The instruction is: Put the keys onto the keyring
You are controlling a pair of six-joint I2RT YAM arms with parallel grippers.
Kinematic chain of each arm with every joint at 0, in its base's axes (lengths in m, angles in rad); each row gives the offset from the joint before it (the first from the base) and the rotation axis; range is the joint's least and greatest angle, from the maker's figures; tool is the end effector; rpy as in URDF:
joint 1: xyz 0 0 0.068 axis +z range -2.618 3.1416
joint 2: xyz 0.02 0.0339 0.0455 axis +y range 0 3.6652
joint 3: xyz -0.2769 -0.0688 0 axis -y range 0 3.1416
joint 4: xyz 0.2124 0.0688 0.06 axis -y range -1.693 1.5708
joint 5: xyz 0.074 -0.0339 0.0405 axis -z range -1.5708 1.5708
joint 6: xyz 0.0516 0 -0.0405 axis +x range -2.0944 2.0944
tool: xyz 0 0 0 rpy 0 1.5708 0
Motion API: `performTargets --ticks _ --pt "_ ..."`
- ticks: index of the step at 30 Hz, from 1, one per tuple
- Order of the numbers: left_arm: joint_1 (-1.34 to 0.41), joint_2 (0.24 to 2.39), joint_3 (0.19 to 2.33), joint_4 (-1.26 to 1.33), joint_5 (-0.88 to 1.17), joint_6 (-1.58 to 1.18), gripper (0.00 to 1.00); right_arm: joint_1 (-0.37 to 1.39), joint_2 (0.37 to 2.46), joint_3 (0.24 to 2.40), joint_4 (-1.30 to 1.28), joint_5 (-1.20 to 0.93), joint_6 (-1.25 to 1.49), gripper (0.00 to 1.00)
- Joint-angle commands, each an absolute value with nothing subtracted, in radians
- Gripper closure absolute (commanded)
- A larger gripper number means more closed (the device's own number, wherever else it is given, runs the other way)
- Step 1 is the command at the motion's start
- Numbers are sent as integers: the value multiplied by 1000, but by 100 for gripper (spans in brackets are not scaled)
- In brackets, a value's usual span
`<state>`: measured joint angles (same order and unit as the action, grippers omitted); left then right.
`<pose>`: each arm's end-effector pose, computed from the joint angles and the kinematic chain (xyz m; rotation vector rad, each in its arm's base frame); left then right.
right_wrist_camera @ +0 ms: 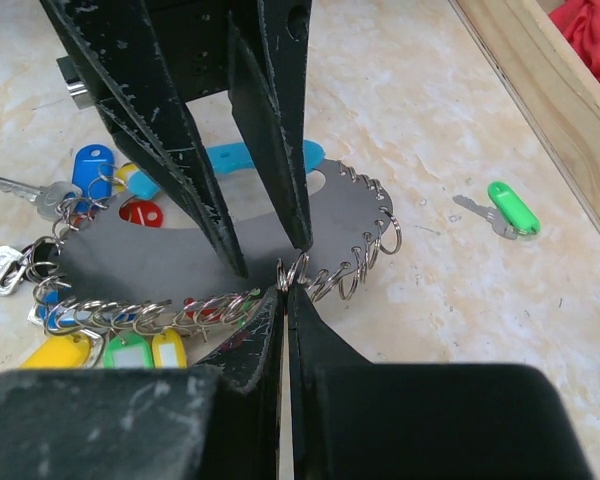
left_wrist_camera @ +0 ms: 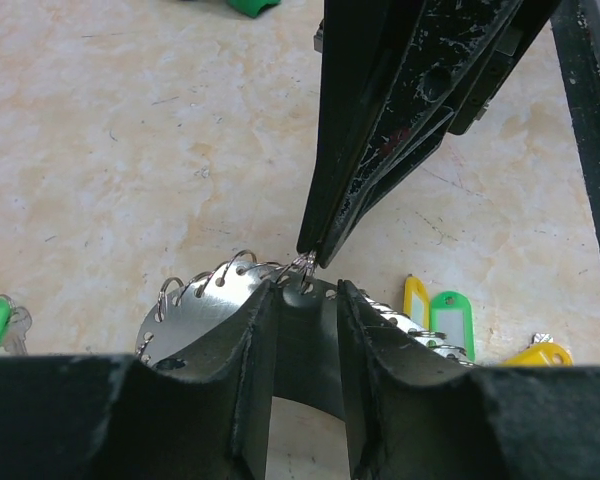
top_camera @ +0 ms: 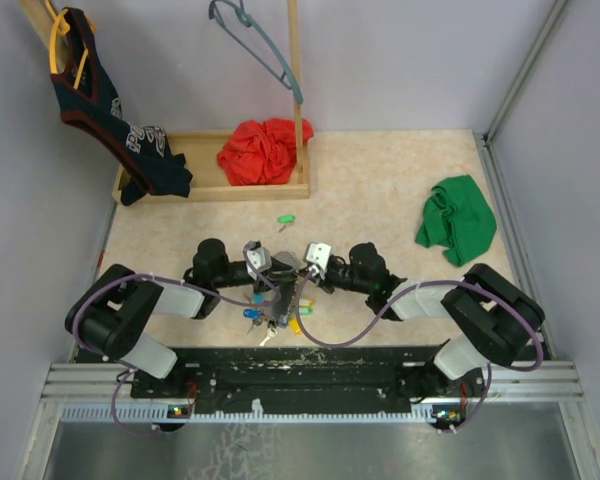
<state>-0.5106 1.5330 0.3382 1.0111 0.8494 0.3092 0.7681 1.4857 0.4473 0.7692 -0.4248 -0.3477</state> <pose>0.1988 -0.1558 0.1949 1.2340 1.2739 -0.8857 0.1813 0.2047 0.2047 -1.2341 1.4052 0.6824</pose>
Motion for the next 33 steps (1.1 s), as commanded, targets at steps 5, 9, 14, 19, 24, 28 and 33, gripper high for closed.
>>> performTargets --ticks 5,9,14,19,24,28,33 --pt "-511 1565 375 1014 911 317 73 761 1446 491 848 -469 -337 100" --pt "-512 1574 380 1003 929 309 77 761 1445 487 854 -458 -335 100" --pt "-512 1584 391 991 932 304 75 761 1442 487 857 -467 -332 100" --pt "-510 1504 382 867 887 392 62 760 1428 484 812 -453 -368 100" --pt "-504 1427 407 722 867 491 63 749 1415 483 782 -469 -402 100" --pt "-500 1403 432 659 867 537 63 747 1409 506 716 -491 -440 100" --pt "-495 1410 466 606 885 601 65 747 1411 531 663 -516 -464 100"
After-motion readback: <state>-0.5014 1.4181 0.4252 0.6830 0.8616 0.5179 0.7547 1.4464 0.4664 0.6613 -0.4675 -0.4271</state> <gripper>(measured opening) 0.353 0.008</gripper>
